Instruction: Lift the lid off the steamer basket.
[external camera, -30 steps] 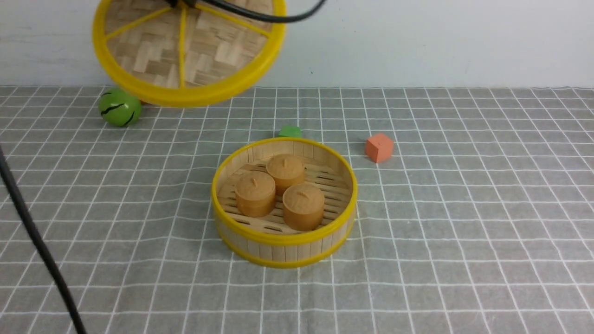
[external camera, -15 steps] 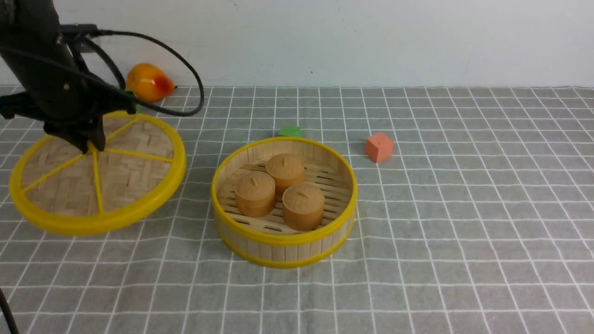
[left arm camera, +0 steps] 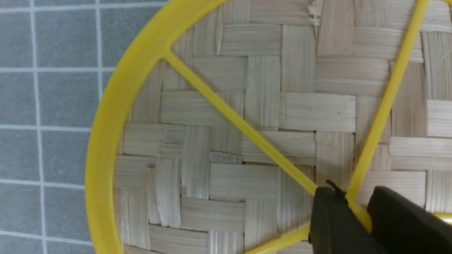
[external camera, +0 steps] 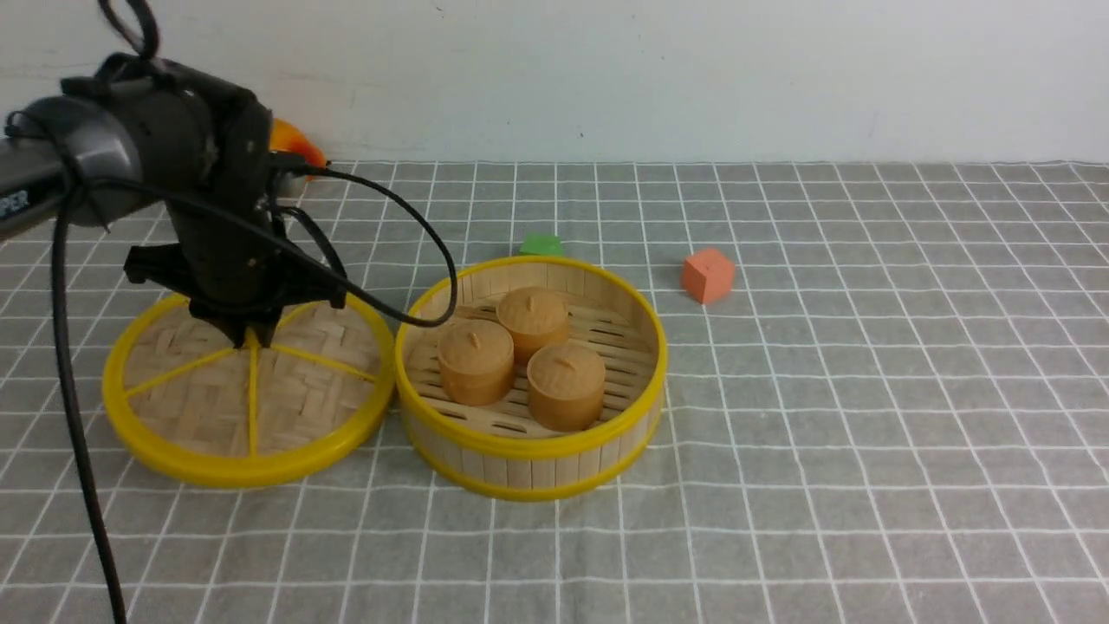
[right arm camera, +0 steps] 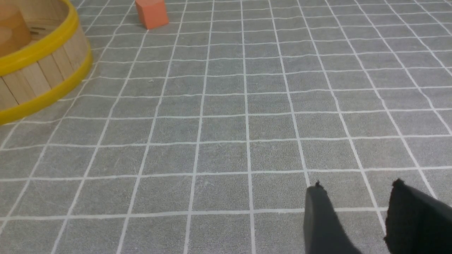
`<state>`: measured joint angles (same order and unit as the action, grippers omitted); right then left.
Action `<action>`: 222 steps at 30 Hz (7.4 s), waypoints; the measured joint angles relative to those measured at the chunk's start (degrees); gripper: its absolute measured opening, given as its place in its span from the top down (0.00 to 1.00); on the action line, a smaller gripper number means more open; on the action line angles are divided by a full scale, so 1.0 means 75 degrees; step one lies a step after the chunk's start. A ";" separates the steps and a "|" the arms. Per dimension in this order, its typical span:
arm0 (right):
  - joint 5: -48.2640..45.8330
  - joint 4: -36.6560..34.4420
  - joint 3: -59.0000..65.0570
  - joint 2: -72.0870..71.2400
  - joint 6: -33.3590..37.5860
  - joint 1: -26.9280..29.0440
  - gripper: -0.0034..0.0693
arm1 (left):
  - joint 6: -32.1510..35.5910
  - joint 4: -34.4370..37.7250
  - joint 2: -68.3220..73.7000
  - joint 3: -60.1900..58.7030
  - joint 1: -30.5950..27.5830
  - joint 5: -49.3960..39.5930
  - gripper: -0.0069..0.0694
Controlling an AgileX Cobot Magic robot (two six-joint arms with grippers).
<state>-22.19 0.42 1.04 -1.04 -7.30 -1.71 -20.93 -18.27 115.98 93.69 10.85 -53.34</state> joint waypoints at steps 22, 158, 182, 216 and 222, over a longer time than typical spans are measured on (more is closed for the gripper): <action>0.0000 -0.0001 0.0000 0.0000 0.0000 0.0000 0.62 | -0.0315 0.0527 0.0349 0.0000 -0.0005 0.0353 0.77; 0.0000 -0.0004 0.0000 0.0000 0.0000 0.0000 0.62 | 0.1768 0.2725 -1.5552 -1.2732 -0.0526 0.4212 0.93; 0.0000 0.0002 0.0000 0.0000 0.0000 0.0000 0.62 | 0.1768 0.2725 -1.5552 -1.2732 -0.0526 0.4204 0.91; 0.0000 -0.0003 0.0000 0.0000 0.0000 0.0000 0.62 | 0.1768 0.2725 -1.5552 -1.2732 -0.0526 0.4204 0.89; 0.0000 -0.0003 0.0000 0.0000 0.0000 0.0000 0.62 | 0.1768 0.2725 -1.5552 -1.2732 -0.0526 0.4204 0.88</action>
<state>-22.19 0.40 1.04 -1.04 -7.30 -1.71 -7.67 2.17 -0.66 -1.80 6.90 -21.81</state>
